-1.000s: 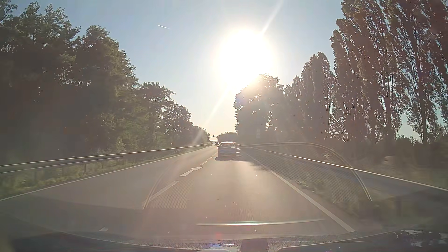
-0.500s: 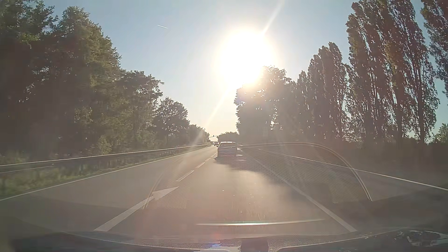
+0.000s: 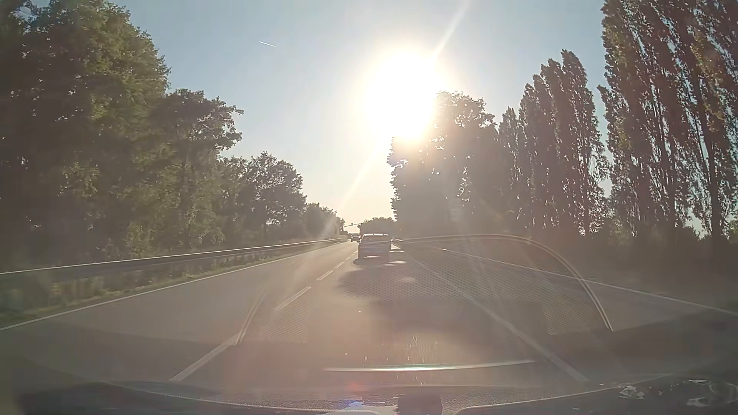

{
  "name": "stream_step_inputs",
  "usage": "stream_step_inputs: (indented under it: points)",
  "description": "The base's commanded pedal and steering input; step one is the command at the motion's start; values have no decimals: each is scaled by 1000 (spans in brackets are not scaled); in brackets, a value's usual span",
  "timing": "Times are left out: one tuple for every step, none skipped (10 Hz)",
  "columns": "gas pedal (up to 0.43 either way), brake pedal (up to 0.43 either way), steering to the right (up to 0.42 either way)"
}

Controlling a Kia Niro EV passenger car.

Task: Follow the waypoints while adhering to traffic rules and regulations

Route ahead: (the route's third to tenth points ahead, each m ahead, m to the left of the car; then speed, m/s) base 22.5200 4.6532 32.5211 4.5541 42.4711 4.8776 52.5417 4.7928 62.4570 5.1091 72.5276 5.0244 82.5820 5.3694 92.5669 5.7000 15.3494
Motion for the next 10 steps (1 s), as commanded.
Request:
stream_step_inputs:
  points:
    - [67, 0, -1]
    - [79, 0, -1]
    - [79, 0, -1]
    - [79, 0, -1]
    - [87, 0, -1]
    - [98, 0, -1]
    - [98, 0, -1]
    - [98, 0, -1]
    - [98, 0, -1]
    - [98, 0, -1]
